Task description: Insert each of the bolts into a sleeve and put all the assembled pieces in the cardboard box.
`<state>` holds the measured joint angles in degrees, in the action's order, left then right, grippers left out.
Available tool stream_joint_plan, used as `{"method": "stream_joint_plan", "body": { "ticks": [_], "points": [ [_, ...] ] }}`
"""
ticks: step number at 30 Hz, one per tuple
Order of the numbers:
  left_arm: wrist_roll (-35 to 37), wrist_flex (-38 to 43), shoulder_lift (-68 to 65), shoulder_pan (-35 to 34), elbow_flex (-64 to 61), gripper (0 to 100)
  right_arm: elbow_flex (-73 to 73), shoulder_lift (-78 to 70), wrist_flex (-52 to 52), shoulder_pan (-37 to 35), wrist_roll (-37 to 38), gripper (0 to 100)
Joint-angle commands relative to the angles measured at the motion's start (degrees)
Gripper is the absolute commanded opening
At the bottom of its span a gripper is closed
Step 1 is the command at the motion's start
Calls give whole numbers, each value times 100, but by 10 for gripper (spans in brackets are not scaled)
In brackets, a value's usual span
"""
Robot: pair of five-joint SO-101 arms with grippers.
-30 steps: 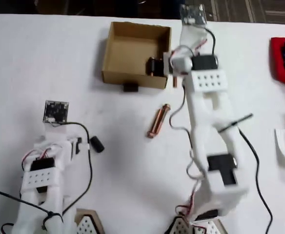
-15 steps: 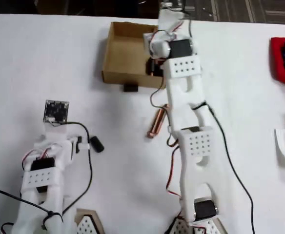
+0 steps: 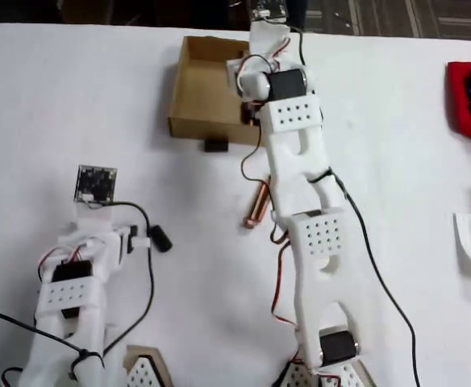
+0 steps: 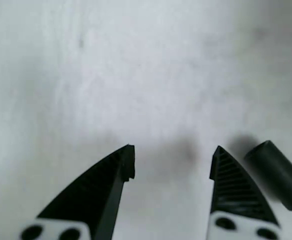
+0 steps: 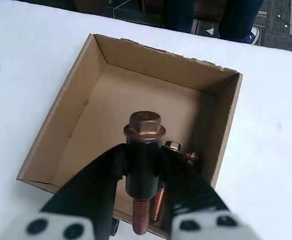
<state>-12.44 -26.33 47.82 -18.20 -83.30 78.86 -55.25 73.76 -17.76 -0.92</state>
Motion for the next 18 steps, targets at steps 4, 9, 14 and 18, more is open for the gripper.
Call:
{"method": "stream_joint_plan", "body": {
  "ticks": [4,9,14,18],
  "points": [
    [-18,88,-18,62,233,256,352,119,-374,-57,-9,19],
    [-18,88,-18,62,233,256,352,-57,-716,-66,-290,20],
    [-18,88,-18,70,233,256,352,-303,-927,-84,-316,20],
    [-18,88,-18,70,233,256,352,-497,-1156,-48,-316,20]
  ]
}}
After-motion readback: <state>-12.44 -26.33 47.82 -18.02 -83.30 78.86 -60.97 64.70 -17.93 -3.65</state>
